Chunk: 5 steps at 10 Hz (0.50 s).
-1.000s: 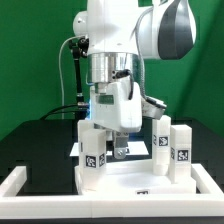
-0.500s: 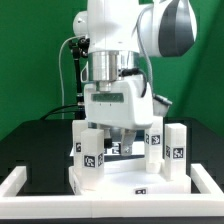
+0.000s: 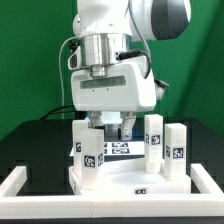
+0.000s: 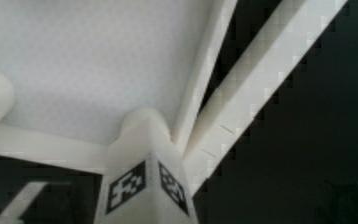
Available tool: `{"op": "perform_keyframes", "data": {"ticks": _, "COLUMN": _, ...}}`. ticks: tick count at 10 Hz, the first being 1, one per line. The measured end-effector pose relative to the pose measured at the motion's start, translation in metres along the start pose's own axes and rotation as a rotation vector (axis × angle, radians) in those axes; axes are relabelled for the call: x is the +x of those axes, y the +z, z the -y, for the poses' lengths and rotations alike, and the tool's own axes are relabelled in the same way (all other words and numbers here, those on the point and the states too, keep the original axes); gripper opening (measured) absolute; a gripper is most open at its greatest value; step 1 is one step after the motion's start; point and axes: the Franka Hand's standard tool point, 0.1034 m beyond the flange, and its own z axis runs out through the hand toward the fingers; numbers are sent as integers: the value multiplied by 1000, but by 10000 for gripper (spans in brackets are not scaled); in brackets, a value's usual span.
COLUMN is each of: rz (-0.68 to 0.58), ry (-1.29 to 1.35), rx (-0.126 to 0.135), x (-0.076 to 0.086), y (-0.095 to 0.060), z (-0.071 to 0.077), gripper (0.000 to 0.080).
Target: Assemble desk
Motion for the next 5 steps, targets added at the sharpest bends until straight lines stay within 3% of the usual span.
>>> {"op": "perform_keyframes", "data": {"ticks": 2, "rz": -1, "ry": -3, "rx": 0, "x": 1, "y": 0, "z": -1, "gripper": 649}}
{"op": "perform_keyframes", "data": {"ticks": 5, "rz": 32, "ry": -419, "rx": -47, "x": 13, "y": -3, "z": -21, "gripper": 649}}
